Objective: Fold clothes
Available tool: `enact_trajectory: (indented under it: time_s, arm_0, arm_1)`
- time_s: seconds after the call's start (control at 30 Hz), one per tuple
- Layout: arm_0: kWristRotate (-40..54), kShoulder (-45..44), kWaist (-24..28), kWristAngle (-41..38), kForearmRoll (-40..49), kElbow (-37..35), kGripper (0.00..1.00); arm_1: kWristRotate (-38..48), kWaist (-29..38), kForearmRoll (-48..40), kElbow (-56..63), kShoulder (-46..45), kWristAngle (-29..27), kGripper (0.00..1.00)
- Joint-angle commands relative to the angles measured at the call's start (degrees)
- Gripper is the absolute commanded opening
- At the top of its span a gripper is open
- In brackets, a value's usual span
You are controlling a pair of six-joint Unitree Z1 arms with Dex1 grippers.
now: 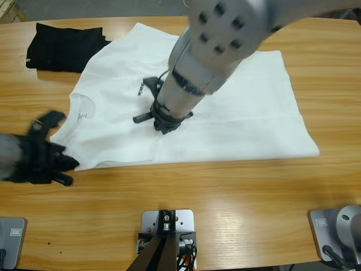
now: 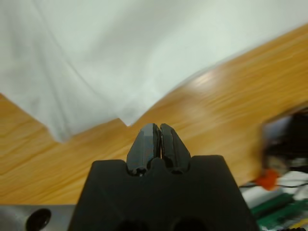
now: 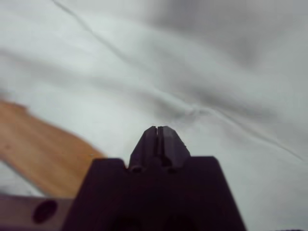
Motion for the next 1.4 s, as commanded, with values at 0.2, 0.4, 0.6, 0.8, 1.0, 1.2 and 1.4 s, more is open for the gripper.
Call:
enact_trajectory:
  time_s: [0.2, 0.4, 0.6, 0.8, 1.0, 1.2, 1.4]
  arm_0:
    - [-7.1, 15.5, 3.7, 1.0, -8.3, -4.4, 0.0]
    - [-7.0, 11.9, 6.5, 3.0, -8.1, -1.5, 0.0]
    - [-5.9, 7.4, 10.7, 3.6, -7.4, 1.2, 0.0]
    - [-5.0, 11.8, 11.9, 3.5, -9.8, 1.0, 0.0]
    - [-3.3, 15.5, 15.6, 2.5, -13.2, 0.9, 0.0]
    - [-3.0, 19.4, 16.0, 0.3, -15.8, 0.8, 0.0]
    - [-2.6, 22.8, 16.0, -0.9, -18.0, 0.3, 0.0]
  arm_1:
    - [4.8, -4.1, 2.2, 18.6, -22.1, -12.0, 0.0]
    - [4.6, -1.0, -11.1, 18.8, -16.7, -0.5, 0.0]
    - [5.2, 1.2, -17.0, 17.4, -8.7, 4.6, 0.0]
    - [6.8, 4.1, -20.7, 17.0, -3.2, 5.3, 0.0]
    - [8.1, 5.4, -22.0, 16.3, -0.8, 5.6, 0.0]
    - [8.6, 5.8, -22.7, 16.3, 0.8, 5.6, 0.0]
    - [9.0, 6.0, -22.4, 16.5, 1.9, 5.7, 0.0]
